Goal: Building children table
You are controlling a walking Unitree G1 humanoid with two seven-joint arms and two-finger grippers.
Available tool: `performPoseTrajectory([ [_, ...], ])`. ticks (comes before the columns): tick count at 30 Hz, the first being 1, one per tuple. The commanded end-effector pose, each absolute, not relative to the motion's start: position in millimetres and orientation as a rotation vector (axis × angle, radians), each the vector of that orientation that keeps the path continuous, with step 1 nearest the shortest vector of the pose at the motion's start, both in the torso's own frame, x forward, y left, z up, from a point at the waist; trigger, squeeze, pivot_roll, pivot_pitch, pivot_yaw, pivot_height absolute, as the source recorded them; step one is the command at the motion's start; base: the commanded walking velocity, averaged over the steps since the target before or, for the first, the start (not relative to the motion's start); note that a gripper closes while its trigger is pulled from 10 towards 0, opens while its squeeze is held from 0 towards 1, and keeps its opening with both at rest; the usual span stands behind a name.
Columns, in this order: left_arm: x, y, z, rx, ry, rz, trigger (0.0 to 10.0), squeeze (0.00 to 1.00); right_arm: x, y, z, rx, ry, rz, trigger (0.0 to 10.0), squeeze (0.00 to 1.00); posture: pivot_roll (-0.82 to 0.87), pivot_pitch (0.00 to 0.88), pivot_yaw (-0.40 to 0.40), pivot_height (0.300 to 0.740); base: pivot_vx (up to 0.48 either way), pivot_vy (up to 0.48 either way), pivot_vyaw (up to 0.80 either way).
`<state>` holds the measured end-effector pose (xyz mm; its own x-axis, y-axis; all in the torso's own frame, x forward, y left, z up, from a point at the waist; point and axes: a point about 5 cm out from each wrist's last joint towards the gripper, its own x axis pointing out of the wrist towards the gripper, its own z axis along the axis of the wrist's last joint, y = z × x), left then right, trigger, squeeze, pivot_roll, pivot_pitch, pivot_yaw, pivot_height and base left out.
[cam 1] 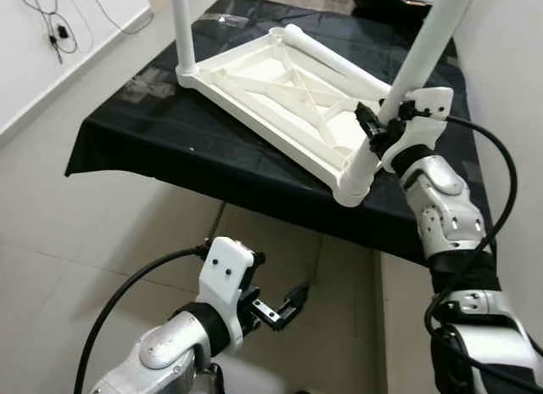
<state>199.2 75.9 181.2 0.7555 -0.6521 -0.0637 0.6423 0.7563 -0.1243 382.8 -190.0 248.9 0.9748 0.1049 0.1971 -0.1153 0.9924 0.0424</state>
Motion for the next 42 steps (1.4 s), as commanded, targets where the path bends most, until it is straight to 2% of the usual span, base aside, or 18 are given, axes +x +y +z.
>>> performPoseTrajectory([
  [1,201,74,179,-0.095,0.108,-0.719,10.0,0.00,382,-199,196,0.073,0.037,-0.048,10.0,0.00,0.16,0.177,-0.075,0.740,0.000,0.000,0.00],
  [3,204,75,179,-0.090,0.099,-0.713,10.0,0.00,384,-195,198,0.065,0.028,-0.159,10.0,0.00,0.16,0.170,-0.075,0.740,0.000,0.000,0.00],
  [11,210,74,179,-0.094,0.085,-0.708,10.0,0.00,386,-185,206,0.085,-0.006,-0.385,10.0,0.00,0.16,0.159,-0.075,0.740,0.000,0.000,0.00],
  [20,218,77,180,-0.085,0.064,-0.693,10.0,0.00,383,-154,219,0.157,-0.041,-0.709,10.0,0.00,0.17,0.142,-0.079,0.740,0.000,0.000,0.00],
  [28,220,76,178,-0.082,0.054,-0.687,10.0,0.00,390,-126,232,0.199,0.022,-0.831,10.0,0.00,0.18,0.129,-0.091,0.740,0.000,0.000,0.00],
  [40,222,76,175,-0.078,0.052,-0.684,10.0,0.00,390,-124,249,0.242,-0.033,-0.845,10.0,0.00,0.17,0.116,-0.095,0.740,0.000,0.000,0.00],
  [42,224,76,174,-0.077,0.051,-0.684,10.0,0.00,390,-125,267,0.238,-0.110,-0.842,10.0,0.00,0.17,0.111,-0.094,0.740,0.000,0.000,0.00],
])
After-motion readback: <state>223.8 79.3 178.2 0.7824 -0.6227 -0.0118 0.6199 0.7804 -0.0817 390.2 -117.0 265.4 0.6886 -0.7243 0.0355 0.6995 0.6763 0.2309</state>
